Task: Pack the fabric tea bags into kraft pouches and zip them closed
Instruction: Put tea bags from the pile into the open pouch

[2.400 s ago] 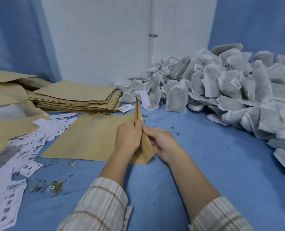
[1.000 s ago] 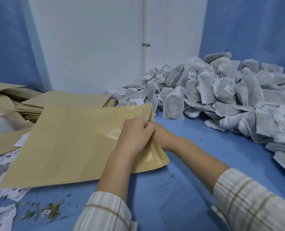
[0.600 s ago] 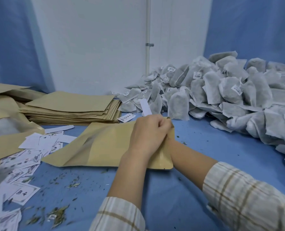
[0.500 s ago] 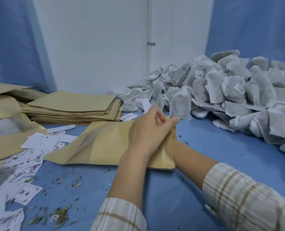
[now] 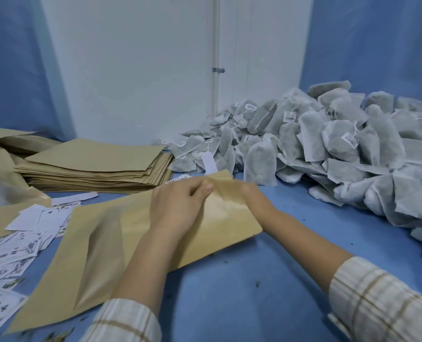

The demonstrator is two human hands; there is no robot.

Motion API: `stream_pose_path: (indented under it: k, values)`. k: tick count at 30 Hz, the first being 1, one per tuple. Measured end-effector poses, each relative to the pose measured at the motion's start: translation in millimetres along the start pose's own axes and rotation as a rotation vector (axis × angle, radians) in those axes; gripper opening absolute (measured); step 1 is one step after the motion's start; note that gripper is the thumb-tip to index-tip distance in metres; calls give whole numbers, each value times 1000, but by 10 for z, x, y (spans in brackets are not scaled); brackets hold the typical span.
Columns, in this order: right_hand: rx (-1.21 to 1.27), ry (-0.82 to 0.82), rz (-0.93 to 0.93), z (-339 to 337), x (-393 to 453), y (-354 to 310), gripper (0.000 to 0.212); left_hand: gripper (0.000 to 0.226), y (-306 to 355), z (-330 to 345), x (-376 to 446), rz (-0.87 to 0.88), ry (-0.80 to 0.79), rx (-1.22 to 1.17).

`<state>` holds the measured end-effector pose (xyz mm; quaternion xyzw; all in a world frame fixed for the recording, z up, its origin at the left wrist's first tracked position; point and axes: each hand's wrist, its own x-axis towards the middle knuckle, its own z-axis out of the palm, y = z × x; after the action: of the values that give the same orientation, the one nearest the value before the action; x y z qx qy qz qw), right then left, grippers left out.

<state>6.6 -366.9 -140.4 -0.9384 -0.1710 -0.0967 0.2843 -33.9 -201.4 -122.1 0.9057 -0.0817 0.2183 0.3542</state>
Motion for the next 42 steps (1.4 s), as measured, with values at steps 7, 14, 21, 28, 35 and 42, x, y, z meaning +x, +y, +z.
stream_pose_path:
  k: [7,14,21,28,35,42]
  values:
    - [115,500,393,-123,186,780,31,26,-64,201,445,-110,161,-32]
    - [232,485,550,-94,622,1120,58,23,-158,571,633,-19,156,53]
    - [808,571,394,-91,636,1037,53,26,-243,640,653,41,205,85]
    - [988,-12,186,-74,595,655,26,26,-205,636,614,22,237,18]
    - [404,-354,242,-61,845,452,27,22,-224,614,588,59,312,-26]
    - [546,26,190,57,1094,420,16,25,-292,643,647,22,312,66]
